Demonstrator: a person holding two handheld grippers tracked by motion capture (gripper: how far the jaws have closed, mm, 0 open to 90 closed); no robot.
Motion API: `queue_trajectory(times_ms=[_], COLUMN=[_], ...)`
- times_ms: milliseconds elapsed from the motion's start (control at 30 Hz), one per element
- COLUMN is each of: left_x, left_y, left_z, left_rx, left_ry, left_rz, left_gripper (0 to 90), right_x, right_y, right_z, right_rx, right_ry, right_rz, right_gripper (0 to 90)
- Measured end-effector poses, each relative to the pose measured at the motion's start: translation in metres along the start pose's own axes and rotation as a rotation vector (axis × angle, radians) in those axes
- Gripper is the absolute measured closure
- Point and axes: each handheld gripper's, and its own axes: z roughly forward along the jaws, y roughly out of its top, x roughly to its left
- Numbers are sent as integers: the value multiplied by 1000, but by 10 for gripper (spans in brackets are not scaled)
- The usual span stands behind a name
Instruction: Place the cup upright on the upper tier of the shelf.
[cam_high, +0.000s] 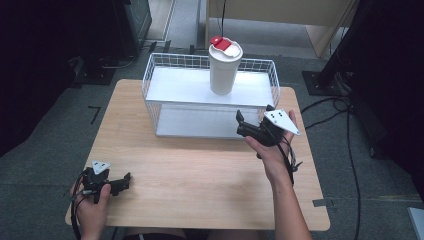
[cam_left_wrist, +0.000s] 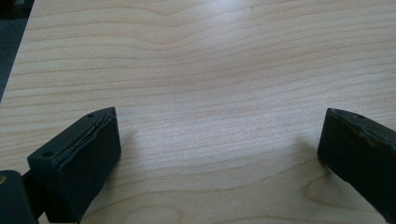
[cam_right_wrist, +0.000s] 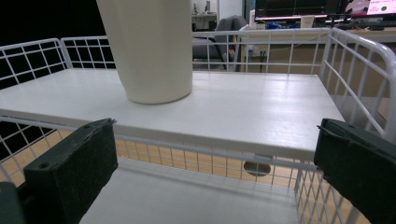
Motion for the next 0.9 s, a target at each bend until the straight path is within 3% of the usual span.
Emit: queue_trajectory(times_ms=[500,633,900], left_x=[0,0,0], left_y=[0,0,0], left_z=[0,0,0], left_rx=[1,1,1], left_ry=[0,0,0], left_rz=[1,2,2], left_gripper=[0,0,0], right_x=[-19,-33,-57], right_y=[-29,-42,-63], right_z=[-45,-66,-88], right_rx=[28,28,44], right_ry=[-27,-49,-80], right_rz=[6,4,32], right_gripper=[0,0,0])
